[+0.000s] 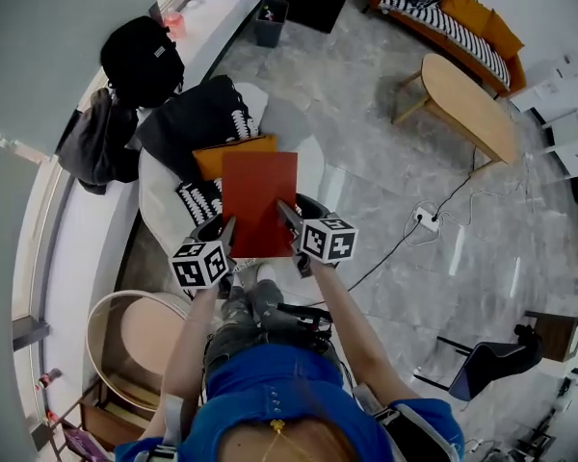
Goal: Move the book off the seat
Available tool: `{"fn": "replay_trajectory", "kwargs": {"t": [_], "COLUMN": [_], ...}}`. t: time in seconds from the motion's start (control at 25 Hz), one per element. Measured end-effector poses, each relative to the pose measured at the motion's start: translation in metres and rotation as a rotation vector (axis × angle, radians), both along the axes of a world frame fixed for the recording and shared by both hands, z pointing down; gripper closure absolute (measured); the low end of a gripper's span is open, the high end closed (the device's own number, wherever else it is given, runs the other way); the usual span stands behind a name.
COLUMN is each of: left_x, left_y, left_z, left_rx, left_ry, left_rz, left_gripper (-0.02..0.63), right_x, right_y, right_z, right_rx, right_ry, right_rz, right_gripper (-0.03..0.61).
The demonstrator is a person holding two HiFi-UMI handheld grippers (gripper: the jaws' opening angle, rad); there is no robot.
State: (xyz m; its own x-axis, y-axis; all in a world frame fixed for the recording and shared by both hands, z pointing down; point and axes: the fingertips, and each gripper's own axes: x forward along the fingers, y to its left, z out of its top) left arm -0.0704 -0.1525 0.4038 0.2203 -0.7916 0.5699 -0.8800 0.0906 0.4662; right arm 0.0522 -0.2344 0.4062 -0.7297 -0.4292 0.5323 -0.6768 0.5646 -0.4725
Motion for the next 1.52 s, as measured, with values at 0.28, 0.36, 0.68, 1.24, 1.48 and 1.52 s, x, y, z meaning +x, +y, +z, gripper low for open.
{"fn": "replay_trajectory", "kwargs": {"t": [0.28,0.36,0.68,1.24,1.48,1.52], "left_x": [0.012,0.016,0.022,0.033,0.032,0.032], "left_y": [0.015,0.023,0.036,0.037,0.037,0.037], "left_z": [-0.055,-0.064,-0.087,-0.089,-0.09,-0.089], "left_rx": [0.066,0.075,0.091,0.097,0.095,0.095], "left_ry": [0.008,0.006,0.005,-0.004,-0.005,-0.004], "left_rz": [-0.031,-0.035,-0.045,-0.058,-0.073,-0.076], "left_gripper": [0.511,0.511,0.511,0.511,0.511,0.511], "right_x": [0.009,0.013,0.015,0.025,0.023,0.023], "right_y": [0.011,0.019,0.03,0.03,0.029,0.029], "right_z": [-0.062,-0.072,-0.101,-0.103,-0.104,-0.103], "right_rx": [0.096,0.117,0.177,0.187,0.186,0.187], "right_ry": [-0.003,0.0,0.015,0.008,0.003,0.003], "right_rz": [-0.029,-0.028,-0.059,-0.077,-0.083,-0.085], "right_gripper": [0.373,0.371,0.371,0.371,0.371,0.371]}}
